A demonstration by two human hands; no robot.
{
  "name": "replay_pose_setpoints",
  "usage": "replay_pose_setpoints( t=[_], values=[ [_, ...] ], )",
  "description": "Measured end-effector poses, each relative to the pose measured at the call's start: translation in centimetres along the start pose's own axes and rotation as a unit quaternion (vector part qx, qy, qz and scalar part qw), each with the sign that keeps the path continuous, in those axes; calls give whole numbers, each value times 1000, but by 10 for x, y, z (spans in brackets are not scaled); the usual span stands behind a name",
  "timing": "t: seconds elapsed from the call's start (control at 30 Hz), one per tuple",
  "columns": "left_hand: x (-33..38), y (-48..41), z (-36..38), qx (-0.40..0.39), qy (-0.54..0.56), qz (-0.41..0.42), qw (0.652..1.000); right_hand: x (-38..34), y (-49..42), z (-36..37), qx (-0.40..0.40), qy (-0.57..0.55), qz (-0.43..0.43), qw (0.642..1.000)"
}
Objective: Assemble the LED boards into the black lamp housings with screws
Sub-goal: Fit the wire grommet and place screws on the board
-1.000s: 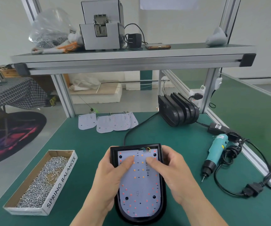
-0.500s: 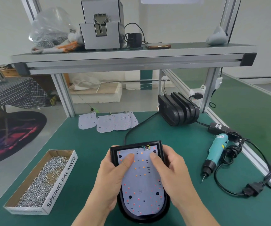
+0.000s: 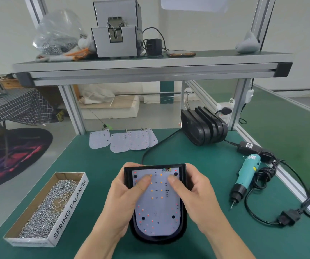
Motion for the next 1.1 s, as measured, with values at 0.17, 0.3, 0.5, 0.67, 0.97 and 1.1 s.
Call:
replay_pose_setpoints(
  t=[0.17, 0.3, 0.5, 0.67, 0.97, 1.1],
  values=[
    [8, -9, 0, -41, 16, -8, 999, -14, -5, 3, 3, -8, -54, 999],
    [9, -12, 0, -29, 21, -28, 999, -10, -4, 4, 31, -18, -55, 998],
    [10, -11, 3, 9, 32, -18, 999, 6, -6, 1, 52, -20, -20, 998],
    [23, -18, -15, -23, -47, 67, 996, -4, -21, -16, -125, -191, 114, 967],
    [45, -7, -5, -356, 131, 144, 914, 6, -20, 31, -239, 57, 134, 960],
    [28, -20, -58, -193, 78, 79, 975, -1, -9, 27, -150, 7, 100, 984]
  ],
)
Point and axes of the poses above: each hand's wrist, its own y-axis away from the middle knuckle, its own z-axis out of the palm, x = y × z, the point moved 5 cm from there along -y, towards the middle knuckle, and after that the axes turned 15 degrees about -y, right-handed, at the moved point
